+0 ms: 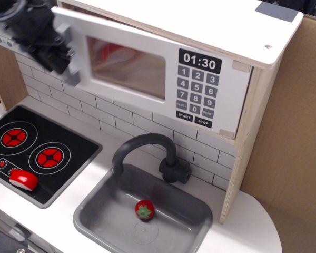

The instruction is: Open microwave

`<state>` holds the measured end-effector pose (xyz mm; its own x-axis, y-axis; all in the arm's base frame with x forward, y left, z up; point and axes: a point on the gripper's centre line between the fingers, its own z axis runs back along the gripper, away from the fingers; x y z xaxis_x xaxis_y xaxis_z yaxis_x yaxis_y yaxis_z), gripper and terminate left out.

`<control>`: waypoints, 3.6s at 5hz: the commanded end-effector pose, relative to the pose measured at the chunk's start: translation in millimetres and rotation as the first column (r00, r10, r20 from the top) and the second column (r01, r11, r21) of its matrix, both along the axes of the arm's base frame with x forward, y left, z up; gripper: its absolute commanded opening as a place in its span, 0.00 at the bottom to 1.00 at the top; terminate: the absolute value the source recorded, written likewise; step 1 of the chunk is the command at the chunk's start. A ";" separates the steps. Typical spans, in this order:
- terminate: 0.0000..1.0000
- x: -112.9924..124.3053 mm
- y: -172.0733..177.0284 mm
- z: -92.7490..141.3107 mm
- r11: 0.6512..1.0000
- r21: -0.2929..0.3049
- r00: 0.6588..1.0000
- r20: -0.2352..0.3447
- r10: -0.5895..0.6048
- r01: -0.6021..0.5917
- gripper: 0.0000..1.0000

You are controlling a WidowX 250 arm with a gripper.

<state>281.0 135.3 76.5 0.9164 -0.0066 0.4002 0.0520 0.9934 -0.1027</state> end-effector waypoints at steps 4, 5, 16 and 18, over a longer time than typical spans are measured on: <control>0.00 -61.8 -46.8 102.2 0.981 -0.158 0.957 -0.281 0.067 -0.115 1.00; 0.00 -34.6 -35.9 115.8 0.957 -0.183 0.948 -0.270 0.171 -0.225 1.00; 0.00 -32.5 -135.8 8.8 0.996 0.030 0.925 -0.372 0.084 -0.079 1.00; 0.00 -28.1 -135.3 6.0 0.993 0.019 0.941 -0.317 0.120 -0.121 1.00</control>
